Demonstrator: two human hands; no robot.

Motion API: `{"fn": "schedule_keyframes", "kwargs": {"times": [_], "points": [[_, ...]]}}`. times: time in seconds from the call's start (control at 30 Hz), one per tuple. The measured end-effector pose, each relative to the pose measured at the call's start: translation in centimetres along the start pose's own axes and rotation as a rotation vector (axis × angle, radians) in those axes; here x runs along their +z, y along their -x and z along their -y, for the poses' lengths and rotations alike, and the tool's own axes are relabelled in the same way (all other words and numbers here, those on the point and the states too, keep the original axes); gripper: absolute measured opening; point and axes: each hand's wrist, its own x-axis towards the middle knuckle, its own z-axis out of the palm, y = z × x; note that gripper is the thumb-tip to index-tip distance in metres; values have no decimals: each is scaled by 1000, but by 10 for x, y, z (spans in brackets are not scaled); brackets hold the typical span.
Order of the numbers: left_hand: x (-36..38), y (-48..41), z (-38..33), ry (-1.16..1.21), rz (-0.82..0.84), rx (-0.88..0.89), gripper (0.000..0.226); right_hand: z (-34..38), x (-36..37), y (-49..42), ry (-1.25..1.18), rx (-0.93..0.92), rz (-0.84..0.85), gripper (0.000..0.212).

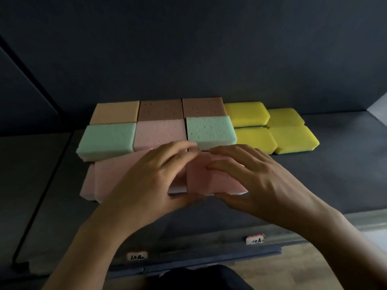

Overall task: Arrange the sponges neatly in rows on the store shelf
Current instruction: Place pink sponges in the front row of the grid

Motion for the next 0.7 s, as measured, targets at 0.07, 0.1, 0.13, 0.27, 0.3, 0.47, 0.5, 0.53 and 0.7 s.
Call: {"fn": "schedule_keyframes", "kwargs": {"times": [0.07, 0.1, 0.13, 0.27, 0.3, 0.47, 0.5, 0.53, 0.7], "points": [[-4, -3, 8, -39, -4, 10, 73, -2, 0, 0, 19, 11, 1, 55], [-5, -4, 12, -52, -7, 13, 72, -3, 1, 0, 34, 16, 4, 53], [-7, -5, 15, -65, -8, 11, 72, -3, 1, 0, 47, 21, 6, 52], [-12, -10, 25, -104, -10, -7, 70, -4, 0, -4, 40, 33, -3, 50], [-12, -12, 27, -114, -11, -10, 68, -4, 0, -5, 37, 36, -6, 49], [-13, -19, 34, -166, -26, -53, 57, -7, 0, -14, 41, 48, 7, 49], [-12, -20, 36, -174, -39, -55, 52, -7, 0, -15, 45, 49, 13, 49], [-12, -22, 37, -181, -53, -58, 46, -8, 1, -16, 47, 52, 19, 50], [-10, -27, 42, -180, -79, -86, 32, -10, 2, -17, 48, 63, 38, 50]]}}
